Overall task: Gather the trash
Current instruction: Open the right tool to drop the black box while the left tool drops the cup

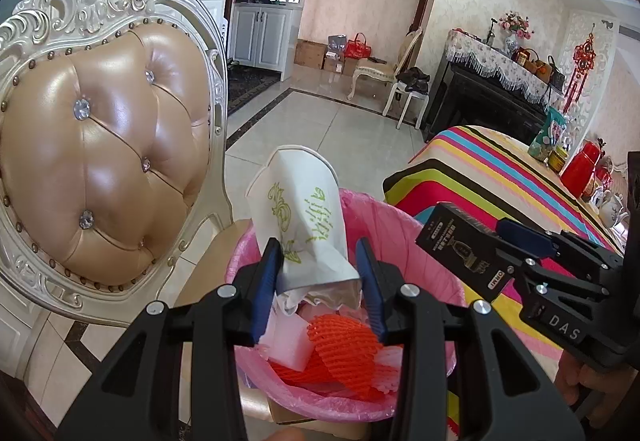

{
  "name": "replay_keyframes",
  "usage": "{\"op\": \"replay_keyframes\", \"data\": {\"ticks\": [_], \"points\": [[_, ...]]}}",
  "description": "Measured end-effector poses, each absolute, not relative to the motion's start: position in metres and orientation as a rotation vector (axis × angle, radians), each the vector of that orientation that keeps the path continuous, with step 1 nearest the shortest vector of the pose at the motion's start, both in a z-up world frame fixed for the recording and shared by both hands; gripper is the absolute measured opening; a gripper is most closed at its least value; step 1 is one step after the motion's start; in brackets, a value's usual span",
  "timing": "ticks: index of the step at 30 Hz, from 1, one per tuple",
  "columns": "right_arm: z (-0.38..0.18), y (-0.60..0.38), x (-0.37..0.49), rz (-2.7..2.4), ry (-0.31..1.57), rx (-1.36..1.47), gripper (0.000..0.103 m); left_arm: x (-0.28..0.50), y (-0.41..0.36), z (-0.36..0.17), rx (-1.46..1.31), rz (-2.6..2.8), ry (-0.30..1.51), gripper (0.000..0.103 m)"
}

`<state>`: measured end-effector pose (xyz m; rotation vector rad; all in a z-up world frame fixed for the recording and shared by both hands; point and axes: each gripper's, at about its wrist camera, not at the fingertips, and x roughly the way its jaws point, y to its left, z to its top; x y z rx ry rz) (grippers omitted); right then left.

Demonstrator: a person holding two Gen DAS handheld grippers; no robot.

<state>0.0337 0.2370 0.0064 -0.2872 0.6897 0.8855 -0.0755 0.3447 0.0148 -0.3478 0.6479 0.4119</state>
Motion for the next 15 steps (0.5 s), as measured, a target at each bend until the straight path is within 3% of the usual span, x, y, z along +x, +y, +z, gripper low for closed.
{"op": "replay_keyframes", "data": {"ticks": [12,13,15], "points": [[-0.0028,0.2410,0.0414,0.900,0.705,-0.279,0.043,-0.0693,0.3475,0.0097,-0.365,0.411,0.664,0.038],[-0.0032,0.2412,0.0422,0.899,0.706,-0.278,0.045,-0.0699,0.3481,0.0098,-0.367,0.413,0.664,0.039],[-0.0047,0.2402,0.0433,0.898,0.708,-0.272,0.058,-0.0710,0.3499,0.0096,-0.370,0.419,0.665,0.043]]}}
